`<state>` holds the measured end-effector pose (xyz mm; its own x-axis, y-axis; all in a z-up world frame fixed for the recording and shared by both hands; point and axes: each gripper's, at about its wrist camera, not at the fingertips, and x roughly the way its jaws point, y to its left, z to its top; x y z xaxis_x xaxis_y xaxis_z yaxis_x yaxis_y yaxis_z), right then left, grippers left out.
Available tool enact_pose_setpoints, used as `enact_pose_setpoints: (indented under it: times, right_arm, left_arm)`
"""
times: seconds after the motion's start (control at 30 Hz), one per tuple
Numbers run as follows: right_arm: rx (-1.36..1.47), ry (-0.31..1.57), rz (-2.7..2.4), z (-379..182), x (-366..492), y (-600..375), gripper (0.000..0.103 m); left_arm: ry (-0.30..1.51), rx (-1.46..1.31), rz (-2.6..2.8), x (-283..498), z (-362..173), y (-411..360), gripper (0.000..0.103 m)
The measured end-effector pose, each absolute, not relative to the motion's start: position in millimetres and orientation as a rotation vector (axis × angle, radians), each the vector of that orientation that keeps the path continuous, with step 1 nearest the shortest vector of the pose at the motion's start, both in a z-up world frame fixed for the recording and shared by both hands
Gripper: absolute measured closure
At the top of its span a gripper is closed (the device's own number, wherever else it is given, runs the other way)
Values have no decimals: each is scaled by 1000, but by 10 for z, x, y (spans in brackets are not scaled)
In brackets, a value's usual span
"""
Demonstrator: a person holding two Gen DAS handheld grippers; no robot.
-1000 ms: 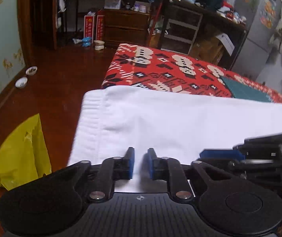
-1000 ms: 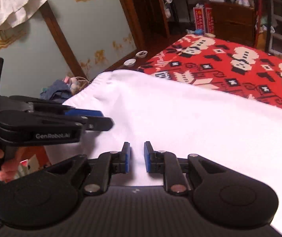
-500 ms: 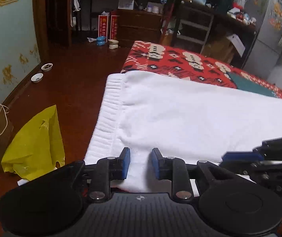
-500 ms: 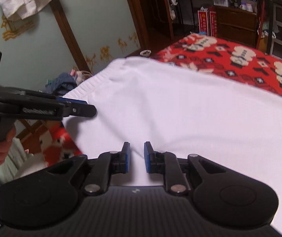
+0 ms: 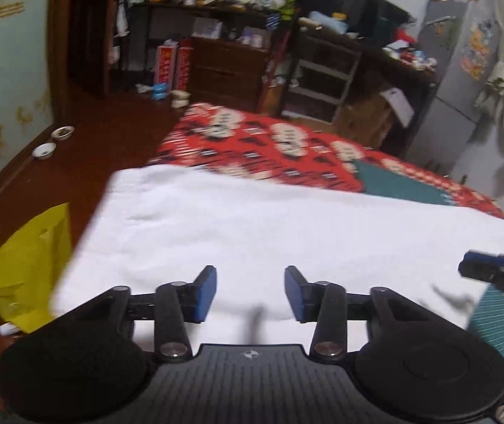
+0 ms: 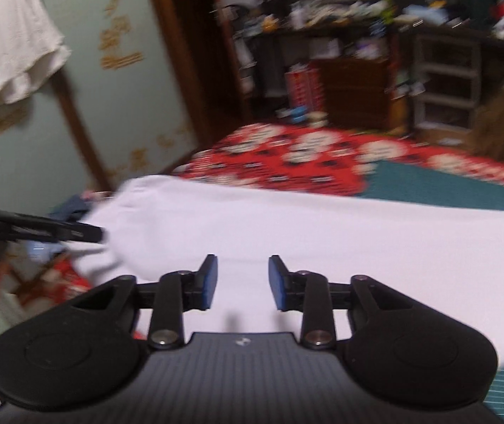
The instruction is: Fold clothes
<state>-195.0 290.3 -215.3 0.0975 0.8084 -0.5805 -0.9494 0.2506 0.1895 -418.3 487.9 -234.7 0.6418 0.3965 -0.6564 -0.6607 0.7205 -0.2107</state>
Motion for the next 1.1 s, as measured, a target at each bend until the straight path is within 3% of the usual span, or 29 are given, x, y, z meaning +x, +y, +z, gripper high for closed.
enact_pose_setpoints:
  times: [0.13, 0.27, 0.43, 0.5, 0.6, 0.73, 0.77, 1.1]
  right_arm:
    - [-237, 669, 1182, -2222, -1494, 2290, 61]
    - [-210, 676, 1065, -2327, -1155, 1759, 54]
    - [-216, 643, 994, -2369, -968, 1304, 37]
    - [-226, 635, 988, -2388, -954, 1193, 24]
    - [-240, 632, 988, -2434, -949, 1049, 17]
    - [-225, 642, 993, -2495, -972, 951, 9]
    - [-214, 649, 988, -2508, -968, 947, 2]
    - [-151, 647, 816, -2391, -636, 777, 0]
  left_arm:
    - [612, -435, 551, -3715, -2358, 4494, 40]
    - [632, -383, 498, -3237, -2459, 4115, 33]
    - [651, -284, 470, -2824, -2612, 3744, 32]
    - [665, -241, 472, -2738, -2688, 3647, 30]
    - [698, -233, 486, -2733, -2843, 3603, 26]
    - [708, -221, 513, -2833, -3034, 3540, 16]
    - [697, -206, 519, -2867, -3049, 3513, 13]
    - [668, -277, 556, -2791, -2893, 3502, 13]
